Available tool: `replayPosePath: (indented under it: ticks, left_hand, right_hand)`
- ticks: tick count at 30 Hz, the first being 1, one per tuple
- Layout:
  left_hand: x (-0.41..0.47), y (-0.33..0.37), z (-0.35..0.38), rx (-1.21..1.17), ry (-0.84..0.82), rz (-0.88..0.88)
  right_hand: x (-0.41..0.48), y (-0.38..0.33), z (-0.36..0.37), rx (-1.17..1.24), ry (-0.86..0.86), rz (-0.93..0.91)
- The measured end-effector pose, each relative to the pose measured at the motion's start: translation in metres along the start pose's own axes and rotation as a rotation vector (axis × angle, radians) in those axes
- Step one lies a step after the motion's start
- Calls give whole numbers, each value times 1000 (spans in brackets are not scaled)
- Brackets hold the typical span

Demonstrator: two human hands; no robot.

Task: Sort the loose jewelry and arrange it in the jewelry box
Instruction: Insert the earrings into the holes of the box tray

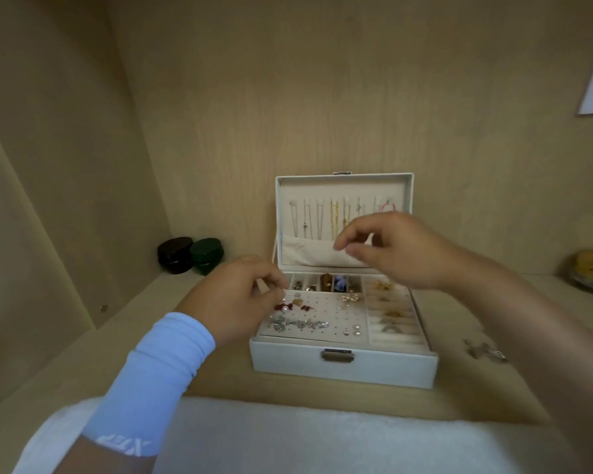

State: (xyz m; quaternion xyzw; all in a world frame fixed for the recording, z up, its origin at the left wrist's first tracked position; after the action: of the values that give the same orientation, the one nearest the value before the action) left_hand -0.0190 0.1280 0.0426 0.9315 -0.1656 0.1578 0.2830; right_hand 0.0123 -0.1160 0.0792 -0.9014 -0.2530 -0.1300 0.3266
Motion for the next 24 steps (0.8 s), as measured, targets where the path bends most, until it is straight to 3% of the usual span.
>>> replayPosePath:
  ticks: [4, 8, 12, 17, 24]
  left_hand:
    - [29, 65, 28, -95, -40, 103]
    - [61, 127, 87, -112, -188, 207]
    - [81, 173, 145, 11, -352, 276]
    - [98, 189, 195, 222, -500, 265]
    - [102, 192, 235, 234, -552, 210]
  right_hand:
    - [-30, 49, -62, -86, 53, 150]
    - [-72, 103, -83, -234, -117, 312]
    - [-100, 147, -83, -336, -170, 370]
    - [-115, 177, -76, -276, -195, 424]
    - [-118, 195, -70, -229, -223, 443]
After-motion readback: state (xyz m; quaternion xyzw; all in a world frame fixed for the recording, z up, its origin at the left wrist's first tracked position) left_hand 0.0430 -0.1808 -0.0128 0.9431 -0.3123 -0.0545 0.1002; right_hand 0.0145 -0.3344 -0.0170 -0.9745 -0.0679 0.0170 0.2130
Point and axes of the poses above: each hand's wrist, its own x-axis towards the middle knuckle, its own z-axis out of the palm, y = z × x, the point moved 2 cm from there along x, towards the middle knuckle, and after that the axes turned 4 degrees about y, right-handed, at the moved point
